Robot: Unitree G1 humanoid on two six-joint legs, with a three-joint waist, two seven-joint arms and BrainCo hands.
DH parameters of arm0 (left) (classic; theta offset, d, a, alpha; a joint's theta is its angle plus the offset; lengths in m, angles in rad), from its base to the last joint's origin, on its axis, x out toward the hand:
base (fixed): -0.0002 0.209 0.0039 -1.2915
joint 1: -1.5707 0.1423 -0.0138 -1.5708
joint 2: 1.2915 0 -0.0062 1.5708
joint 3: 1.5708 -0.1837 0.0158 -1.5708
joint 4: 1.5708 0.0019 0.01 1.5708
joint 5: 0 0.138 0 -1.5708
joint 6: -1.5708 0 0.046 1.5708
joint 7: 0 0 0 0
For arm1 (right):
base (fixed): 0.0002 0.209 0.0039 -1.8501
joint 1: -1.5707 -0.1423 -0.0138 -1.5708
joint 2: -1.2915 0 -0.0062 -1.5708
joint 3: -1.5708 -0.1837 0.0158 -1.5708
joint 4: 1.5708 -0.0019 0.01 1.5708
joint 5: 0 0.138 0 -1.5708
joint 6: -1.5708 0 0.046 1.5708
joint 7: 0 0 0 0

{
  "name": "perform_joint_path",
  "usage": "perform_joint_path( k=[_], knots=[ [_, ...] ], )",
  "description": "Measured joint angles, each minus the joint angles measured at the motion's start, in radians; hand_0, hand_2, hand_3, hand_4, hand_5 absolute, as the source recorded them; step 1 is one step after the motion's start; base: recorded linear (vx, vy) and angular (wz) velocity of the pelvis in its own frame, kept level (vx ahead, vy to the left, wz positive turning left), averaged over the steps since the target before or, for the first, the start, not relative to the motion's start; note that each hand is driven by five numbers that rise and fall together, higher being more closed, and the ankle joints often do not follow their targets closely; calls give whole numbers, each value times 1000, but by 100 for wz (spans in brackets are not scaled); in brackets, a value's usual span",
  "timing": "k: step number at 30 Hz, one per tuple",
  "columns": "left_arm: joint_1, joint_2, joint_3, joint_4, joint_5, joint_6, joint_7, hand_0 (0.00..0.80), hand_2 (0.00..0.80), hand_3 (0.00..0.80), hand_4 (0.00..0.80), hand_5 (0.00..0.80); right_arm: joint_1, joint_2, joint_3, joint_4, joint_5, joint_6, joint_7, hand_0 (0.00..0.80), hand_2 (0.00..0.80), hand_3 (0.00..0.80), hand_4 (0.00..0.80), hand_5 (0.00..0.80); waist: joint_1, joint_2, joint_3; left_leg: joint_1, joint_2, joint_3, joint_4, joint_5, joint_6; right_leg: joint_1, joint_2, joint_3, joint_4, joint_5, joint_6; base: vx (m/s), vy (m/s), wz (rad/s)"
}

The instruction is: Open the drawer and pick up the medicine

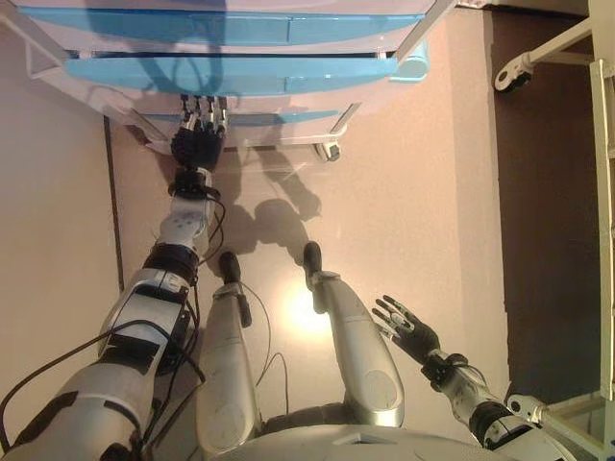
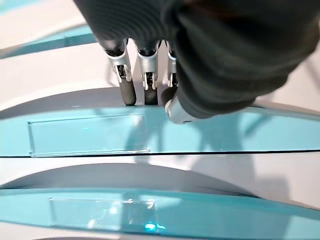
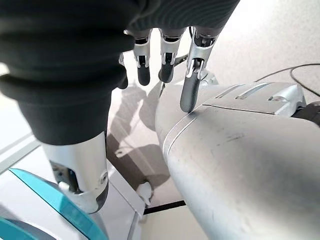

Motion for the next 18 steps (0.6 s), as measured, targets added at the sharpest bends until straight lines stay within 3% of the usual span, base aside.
perform_joint_path(
  k=[9,18],
  knots=[
    [110,-10,4,16,38,94,-131,800,800,800,800,800,14,1,-3,2,-19,0,-5,0,0,0,0,0,25,0,0,46,7,-46,-78,50,-28,46,10,-47,-36,8,-14,-5,-57,11],
    [239,-70,17,49,76,163,-299,800,800,800,800,800,21,1,-4,-13,-52,1,-45,0,0,0,0,0,53,5,3,75,10,-82,-126,70,-45,83,21,-79,-54,2,-23,-9,-50,10]
  ],
)
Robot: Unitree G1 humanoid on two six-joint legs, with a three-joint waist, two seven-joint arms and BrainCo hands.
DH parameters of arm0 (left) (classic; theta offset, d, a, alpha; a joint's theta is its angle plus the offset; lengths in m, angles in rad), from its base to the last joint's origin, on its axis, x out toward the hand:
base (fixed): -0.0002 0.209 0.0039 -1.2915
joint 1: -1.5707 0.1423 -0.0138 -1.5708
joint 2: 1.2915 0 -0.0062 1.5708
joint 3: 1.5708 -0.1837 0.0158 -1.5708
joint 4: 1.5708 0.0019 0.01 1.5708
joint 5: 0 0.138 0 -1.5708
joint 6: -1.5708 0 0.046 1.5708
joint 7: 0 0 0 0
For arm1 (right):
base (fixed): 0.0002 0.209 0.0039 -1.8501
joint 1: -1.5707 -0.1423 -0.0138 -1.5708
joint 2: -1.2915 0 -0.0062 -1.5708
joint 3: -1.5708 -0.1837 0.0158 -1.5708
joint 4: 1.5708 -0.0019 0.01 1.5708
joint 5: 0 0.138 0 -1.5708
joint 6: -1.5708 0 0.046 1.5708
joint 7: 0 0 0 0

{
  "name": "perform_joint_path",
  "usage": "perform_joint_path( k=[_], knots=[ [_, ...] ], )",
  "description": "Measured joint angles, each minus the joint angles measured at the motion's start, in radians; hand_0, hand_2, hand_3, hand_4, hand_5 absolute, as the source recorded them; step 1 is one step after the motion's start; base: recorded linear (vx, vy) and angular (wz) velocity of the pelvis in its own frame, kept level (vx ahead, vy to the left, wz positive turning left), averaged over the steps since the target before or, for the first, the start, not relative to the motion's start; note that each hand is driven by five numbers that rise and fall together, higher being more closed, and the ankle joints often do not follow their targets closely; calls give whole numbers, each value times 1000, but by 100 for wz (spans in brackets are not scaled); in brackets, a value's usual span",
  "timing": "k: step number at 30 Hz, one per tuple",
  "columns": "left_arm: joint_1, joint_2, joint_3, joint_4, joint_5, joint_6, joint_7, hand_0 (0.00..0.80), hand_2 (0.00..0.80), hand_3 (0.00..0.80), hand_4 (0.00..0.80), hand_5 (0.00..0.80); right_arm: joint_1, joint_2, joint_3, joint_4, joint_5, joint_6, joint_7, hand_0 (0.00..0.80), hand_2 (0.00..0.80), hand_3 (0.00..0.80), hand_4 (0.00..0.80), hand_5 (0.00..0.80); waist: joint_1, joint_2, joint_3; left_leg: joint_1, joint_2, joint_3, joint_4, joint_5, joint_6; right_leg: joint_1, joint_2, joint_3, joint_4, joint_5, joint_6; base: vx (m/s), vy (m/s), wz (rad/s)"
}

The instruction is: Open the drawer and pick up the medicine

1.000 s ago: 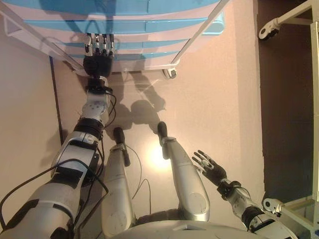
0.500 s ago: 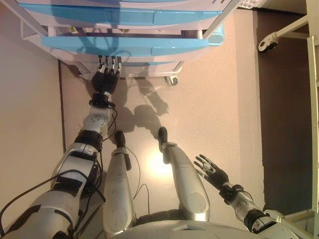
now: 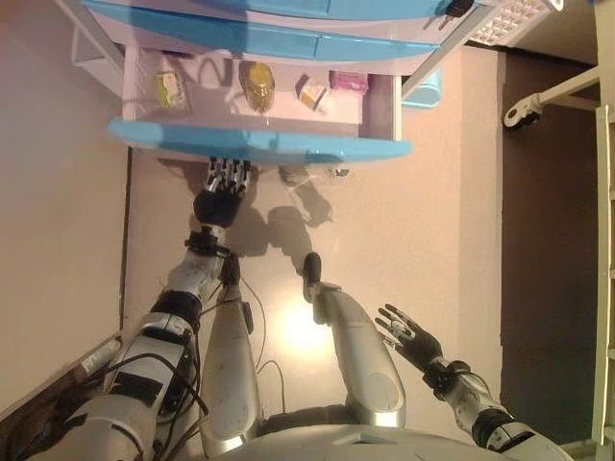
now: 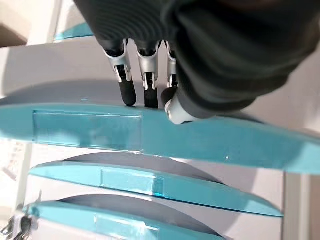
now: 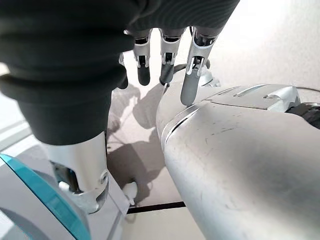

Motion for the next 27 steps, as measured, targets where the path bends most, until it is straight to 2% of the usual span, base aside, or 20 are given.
perform_joint_path(
  k=[8,10,19,23,24,25,27],
  knots=[
    [134,-46,30,19,9,30,-104,800,800,800,800,800,9,3,-5,-47,-29,15,-19,0,0,0,0,0,54,11,4,28,13,-20,-36,13,-10,20,7,-28,11,-19,-27,-1,-56,10],
    [155,-70,68,69,25,30,-119,800,800,800,800,800,9,4,-13,-48,-46,18,-22,0,0,0,0,0,59,11,4,34,15,-27,-48,15,-11,24,8,-38,11,-23,-33,-3,-47,11],
    [265,-77,160,246,39,81,-112,800,800,800,800,800,26,19,-43,-38,-66,19,-40,0,0,0,0,0,88,15,5,44,18,-62,-66,34,-23,45,9,-77,32,-62,-43,-5,-35,18],
    [266,-78,198,308,40,118,-33,800,800,800,800,800,28,26,-58,-24,-71,18,-40,0,0,0,0,0,105,15,4,52,21,-64,-68,33,-25,53,10,-81,42,-69,-44,3,-36,4],
    [264,-74,201,321,40,119,-1,113,113,113,113,113,28,32,-67,-21,-83,18,-40,0,0,0,0,0,104,15,4,55,23,-64,-68,35,-23,58,13,-82,42,-70,-44,8,-18,7],
    [262,-70,211,330,42,124,29,0,0,0,0,0,28,35,-72,-18,-87,18,-40,0,0,0,0,0,105,15,4,56,25,-64,-67,35,-23,60,14,-82,40,-71,-44,12,-11,5],
    [259,-56,222,359,70,141,109,0,0,0,0,0,28,37,-73,-11,-88,17,-39,0,0,0,0,0,105,14,4,58,30,-65,-66,35,-23,64,18,-84,38,-72,-45,0,0,0]
  ],
)
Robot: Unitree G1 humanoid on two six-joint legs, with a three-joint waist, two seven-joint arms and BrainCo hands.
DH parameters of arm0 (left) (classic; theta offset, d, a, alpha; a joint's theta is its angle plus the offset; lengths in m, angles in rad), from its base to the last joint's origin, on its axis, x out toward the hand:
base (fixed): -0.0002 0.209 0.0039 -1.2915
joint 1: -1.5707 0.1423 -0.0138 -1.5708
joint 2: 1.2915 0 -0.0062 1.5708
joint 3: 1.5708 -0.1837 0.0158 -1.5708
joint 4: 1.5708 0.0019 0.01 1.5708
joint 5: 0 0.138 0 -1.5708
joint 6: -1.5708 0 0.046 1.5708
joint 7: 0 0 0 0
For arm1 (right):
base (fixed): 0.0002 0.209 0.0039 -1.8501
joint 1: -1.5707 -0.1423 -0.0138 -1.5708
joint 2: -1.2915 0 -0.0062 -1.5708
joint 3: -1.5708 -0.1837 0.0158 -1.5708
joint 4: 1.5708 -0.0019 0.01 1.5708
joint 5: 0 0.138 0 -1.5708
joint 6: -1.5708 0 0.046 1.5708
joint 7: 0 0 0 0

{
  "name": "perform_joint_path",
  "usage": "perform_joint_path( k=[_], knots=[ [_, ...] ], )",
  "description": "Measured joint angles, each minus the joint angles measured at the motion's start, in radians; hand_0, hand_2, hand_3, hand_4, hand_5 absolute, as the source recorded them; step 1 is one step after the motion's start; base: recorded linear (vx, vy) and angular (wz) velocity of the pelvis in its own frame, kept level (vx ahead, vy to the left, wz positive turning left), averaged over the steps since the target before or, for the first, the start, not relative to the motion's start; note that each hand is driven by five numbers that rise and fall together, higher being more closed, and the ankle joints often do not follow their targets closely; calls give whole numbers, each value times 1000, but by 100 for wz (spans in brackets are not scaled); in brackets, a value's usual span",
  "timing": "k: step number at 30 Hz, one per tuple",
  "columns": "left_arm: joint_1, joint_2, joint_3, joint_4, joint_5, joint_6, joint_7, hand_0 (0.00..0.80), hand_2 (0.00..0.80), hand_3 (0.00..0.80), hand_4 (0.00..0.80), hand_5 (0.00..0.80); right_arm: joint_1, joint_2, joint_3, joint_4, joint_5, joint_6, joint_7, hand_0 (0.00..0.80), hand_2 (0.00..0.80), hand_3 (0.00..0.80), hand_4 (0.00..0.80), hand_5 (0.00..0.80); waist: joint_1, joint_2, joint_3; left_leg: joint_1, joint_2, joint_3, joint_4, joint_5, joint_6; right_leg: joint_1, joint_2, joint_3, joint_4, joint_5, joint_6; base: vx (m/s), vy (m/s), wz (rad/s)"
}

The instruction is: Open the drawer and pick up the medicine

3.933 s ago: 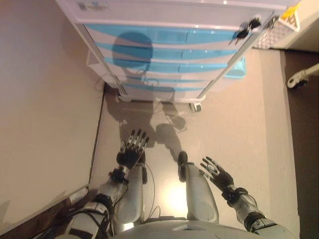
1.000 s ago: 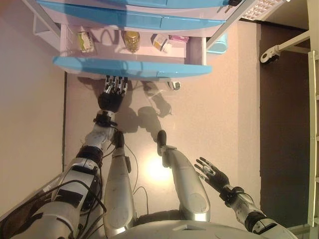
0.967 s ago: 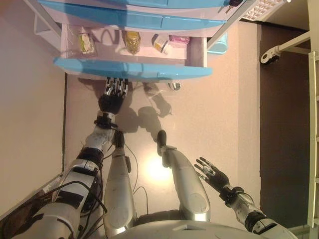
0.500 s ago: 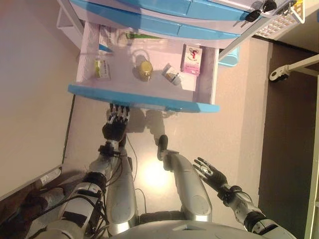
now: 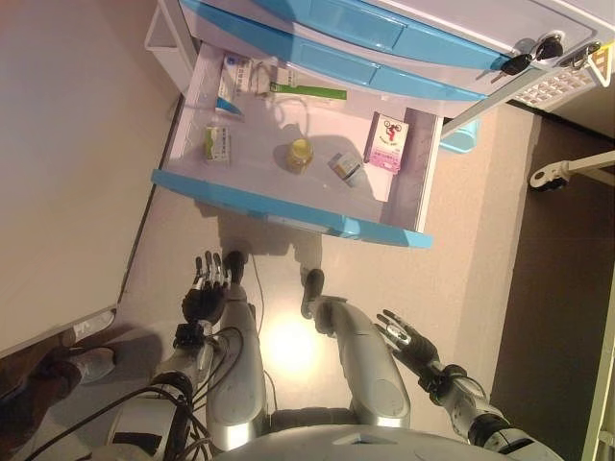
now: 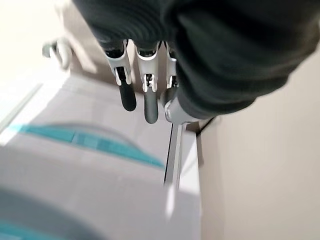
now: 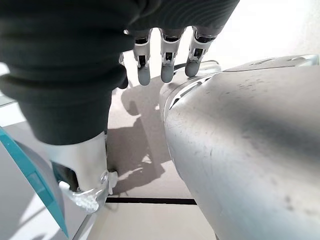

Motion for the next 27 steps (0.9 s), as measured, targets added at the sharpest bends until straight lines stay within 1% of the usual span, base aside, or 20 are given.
perform_joint_path(
  k=[3,6,7,10,12,14,17,19,22,23,25,27],
  knots=[
    [-2,6,6,35,8,-3,93,0,0,0,0,0,0,6,-13,17,0,0,5,0,0,0,0,0,-1,0,0,16,2,-2,-1,-1,-1,19,1,-3,-5,0,0,8,11,1],
    [-4,9,42,50,9,-5,170,0,0,0,0,0,0,14,-37,31,3,-1,9,0,0,0,0,0,-1,0,0,28,1,1,-2,-3,-5,32,0,-2,-9,0,0,13,28,0],
    [-3,15,44,50,10,-7,189,0,0,0,0,0,0,21,-46,34,4,-9,0,0,0,0,0,0,-1,0,0,30,1,3,-3,-5,-7,34,-4,-1,-9,0,0,22,60,1],
    [3,28,66,51,48,-43,234,0,0,0,0,0,0,43,-93,26,7,-45,-89,0,0,0,0,0,-1,0,0,34,0,8,-5,-6,-8,36,-8,0,-9,0,0,37,44,0],
    [29,33,94,48,74,-52,235,0,0,0,0,0,7,41,-134,-14,45,-69,-153,0,0,0,0,0,-1,0,0,48,0,13,-7,-6,-9,49,-9,2,-14,-1,1,58,16,-3],
    [76,34,111,35,125,-70,232,0,0,0,0,0,35,29,-183,-121,79,-100,-225,0,0,0,0,0,-3,0,0,70,0,22,-17,-7,-10,67,-11,7,-24,-1,2,52,16,-6],
    [176,38,113,-22,226,-97,228,0,0,0,0,0,103,-16,-230,-408,79,-153,-359,0,0,0,0,0,-5,0,0,94,1,31,-32,-8,-10,87,-13,9,-39,-1,2,49,57,-2],
    [239,40,114,-46,289,-118,219,0,0,0,0,0,126,-41,-296,-531,55,-210,-419,0,0,0,0,0,-4,-1,-1,110,1,44,-37,-8,-7,103,-15,10,-51,-1,4,84,116,-2],
    [324,38,125,-73,354,-149,193,0,0,0,0,0,156,-87,-419,-690,-88,-289,-484,0,0,0,0,0,-2,2,-4,136,-2,60,-55,-10,2,130,-20,17,-78,4,13,55,119,-5],
    [351,36,132,-87,364,-156,187,0,0,0,0,0,165,-112,-456,-747,-151,-315,-487,0,0,0,0,0,-2,5,-7,141,-3,69,-56,-9,11,136,-22,22,-86,6,16,36,100,-6],
    [371,33,134,-103,375,-162,183,0,0,0,0,0,171,-160,-496,-817,-246,-361,-500,0,0,0,0,0,-2,15,-17,141,-9,75,-60,-10,15,139,-28,25,-98,10,22,54,89,-3],
    [383,15,152,-119,398,-179,173,0,0,0,0,0,174,-216,-515,-895,-366,-382,-524,0,0,0,0,0,-3,25,-25,152,-18,78,-70,-7,22,149,-37,29,-105,15,27,45,58,2]
  ],
)
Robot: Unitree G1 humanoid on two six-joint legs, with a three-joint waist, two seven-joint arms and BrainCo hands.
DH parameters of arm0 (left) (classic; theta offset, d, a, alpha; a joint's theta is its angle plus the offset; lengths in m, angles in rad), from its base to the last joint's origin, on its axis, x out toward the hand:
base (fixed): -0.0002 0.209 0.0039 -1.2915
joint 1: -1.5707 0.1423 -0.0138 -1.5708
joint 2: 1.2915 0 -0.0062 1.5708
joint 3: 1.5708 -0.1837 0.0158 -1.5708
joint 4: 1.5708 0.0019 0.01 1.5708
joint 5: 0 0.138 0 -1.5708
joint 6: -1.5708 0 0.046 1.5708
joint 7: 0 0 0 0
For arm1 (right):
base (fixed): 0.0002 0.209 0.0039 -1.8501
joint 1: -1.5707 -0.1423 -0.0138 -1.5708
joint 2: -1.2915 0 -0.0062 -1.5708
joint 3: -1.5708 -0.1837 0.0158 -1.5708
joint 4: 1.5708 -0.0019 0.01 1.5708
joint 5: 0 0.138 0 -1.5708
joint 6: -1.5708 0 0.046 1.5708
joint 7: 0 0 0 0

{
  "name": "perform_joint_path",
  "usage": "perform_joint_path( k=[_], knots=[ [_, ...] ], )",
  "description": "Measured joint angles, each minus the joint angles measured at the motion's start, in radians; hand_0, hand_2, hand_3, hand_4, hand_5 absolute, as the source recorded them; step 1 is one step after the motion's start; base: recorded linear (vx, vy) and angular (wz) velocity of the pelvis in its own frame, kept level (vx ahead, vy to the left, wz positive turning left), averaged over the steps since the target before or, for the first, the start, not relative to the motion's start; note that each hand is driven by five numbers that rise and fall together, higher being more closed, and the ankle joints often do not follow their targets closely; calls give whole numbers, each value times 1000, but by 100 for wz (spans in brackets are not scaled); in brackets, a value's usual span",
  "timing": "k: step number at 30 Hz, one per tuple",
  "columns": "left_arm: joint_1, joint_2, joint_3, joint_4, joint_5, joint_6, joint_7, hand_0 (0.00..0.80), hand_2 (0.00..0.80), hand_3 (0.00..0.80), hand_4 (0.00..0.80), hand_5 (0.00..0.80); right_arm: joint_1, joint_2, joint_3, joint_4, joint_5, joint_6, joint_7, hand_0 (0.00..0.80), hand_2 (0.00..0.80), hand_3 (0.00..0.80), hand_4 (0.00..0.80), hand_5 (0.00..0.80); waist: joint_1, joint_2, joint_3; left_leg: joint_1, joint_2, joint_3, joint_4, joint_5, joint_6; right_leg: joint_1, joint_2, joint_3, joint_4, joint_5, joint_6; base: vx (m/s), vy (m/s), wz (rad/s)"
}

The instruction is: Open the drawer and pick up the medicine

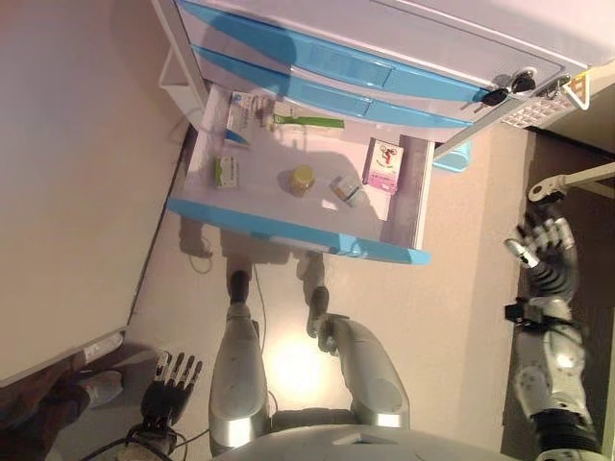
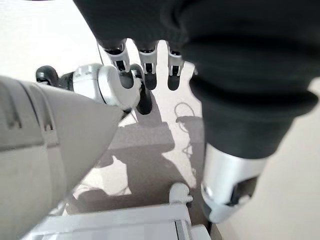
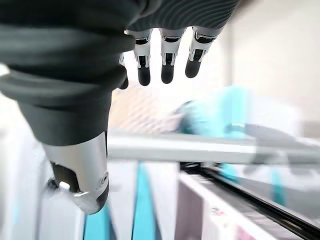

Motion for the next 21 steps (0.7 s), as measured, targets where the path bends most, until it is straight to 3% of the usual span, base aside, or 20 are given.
perform_joint_path(
  k=[3,6,11,21],
  knots=[
    [3,-20,-1,-13,28,-22,-4,0,0,0,0,0,7,-90,-2,-137,-184,5,-56,0,0,0,0,0,3,19,-24,10,-4,1,-1,-6,8,24,-4,0,-29,7,10,35,51,3],
    [6,-22,-2,-21,43,-28,1,0,0,0,0,0,-7,-176,-3,-281,-303,61,-65,0,0,0,0,0,6,26,-45,17,-11,1,-1,-10,13,41,-8,-5,-46,10,14,23,40,6],
    [6,-16,-18,-31,59,-44,32,0,0,0,0,0,-77,-279,14,-392,-359,166,-22,0,0,0,0,0,20,23,-63,13,-18,0,1,-12,16,53,-12,-16,-63,12,22,0,8,7],
    [-7,5,-99,-38,79,-71,83,0,0,0,0,0,-267,-334,292,-396,-517,351,72,0,0,0,0,0,72,24,-63,-29,-24,-16,3,3,24,49,-18,-54,-66,12,26,-19,-10,16]
  ],
)
